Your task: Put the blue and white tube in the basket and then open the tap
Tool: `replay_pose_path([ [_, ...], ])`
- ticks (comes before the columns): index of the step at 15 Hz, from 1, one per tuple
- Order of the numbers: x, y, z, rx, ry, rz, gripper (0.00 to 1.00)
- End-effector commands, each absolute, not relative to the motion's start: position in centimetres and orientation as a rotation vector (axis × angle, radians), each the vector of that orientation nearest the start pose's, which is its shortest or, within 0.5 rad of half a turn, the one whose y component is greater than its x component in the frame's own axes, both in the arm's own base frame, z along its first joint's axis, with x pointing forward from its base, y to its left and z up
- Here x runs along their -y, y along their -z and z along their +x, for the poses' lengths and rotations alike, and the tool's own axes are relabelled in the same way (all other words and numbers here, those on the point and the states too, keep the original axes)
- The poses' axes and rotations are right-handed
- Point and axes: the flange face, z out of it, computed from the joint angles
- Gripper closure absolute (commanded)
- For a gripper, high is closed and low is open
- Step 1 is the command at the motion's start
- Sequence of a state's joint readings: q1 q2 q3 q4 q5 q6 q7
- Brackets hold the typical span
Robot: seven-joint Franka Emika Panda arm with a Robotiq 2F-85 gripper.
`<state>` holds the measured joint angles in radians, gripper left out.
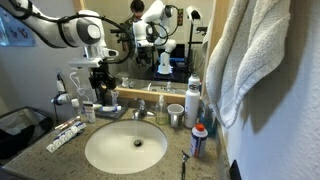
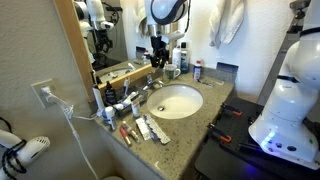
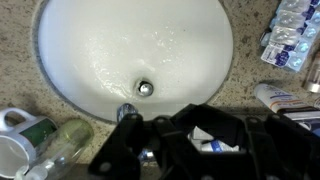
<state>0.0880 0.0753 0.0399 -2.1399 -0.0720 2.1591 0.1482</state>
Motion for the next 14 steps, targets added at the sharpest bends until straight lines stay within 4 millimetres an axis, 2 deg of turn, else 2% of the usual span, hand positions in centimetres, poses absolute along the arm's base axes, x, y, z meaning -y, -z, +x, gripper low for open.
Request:
replay_pose_path([
  [1, -7.0, -38.8, 53.4, 0.008, -0.070, -3.227, 0.98],
  [6, -7.1, -39.7, 53.3, 0.009, -0.060, -3.231, 0.97],
  [7, -7.1, -39.8, 53.3, 0.007, -0.061, -3.230, 0.67],
  [8, -7.2, -39.8, 53.3, 0.004, -0.062, -3.230, 0.66],
  [14, -7.4, -40.1, 53.4, -0.014, -0.075, -3.238, 0.22],
])
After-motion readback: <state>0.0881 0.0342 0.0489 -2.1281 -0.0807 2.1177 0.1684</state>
